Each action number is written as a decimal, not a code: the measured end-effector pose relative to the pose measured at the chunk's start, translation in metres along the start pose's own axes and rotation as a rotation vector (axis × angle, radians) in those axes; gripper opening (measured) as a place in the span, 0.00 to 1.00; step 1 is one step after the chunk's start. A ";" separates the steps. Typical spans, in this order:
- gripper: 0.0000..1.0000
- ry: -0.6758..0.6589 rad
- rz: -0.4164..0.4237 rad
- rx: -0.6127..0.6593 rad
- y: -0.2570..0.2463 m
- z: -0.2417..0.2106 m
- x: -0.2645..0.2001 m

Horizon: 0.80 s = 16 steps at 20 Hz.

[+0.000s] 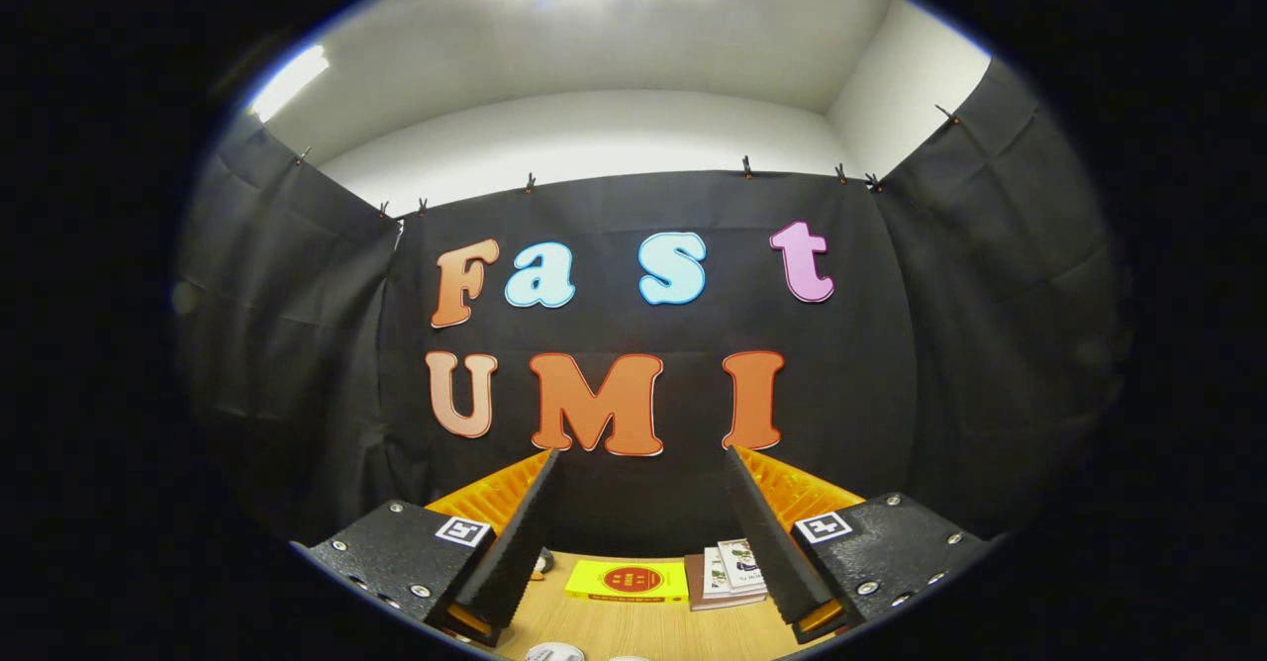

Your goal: Open the storage box then place both shoes into the box .Put the left shoe in first, then the right shoe, with the right side of both shoes facing outward in a uniform manner.

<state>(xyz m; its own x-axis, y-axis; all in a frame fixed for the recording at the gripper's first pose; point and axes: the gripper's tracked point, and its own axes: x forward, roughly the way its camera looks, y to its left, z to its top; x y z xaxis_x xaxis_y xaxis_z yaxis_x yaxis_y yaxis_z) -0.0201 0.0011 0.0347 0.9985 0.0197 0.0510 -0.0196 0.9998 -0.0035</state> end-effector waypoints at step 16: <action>0.96 0.050 0.078 0.054 0.016 -0.015 -0.008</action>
<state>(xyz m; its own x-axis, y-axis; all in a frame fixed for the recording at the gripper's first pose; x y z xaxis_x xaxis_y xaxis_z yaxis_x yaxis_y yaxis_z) -0.0277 0.0169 0.0191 0.9951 0.0992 0.0028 -0.0992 0.9939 0.0482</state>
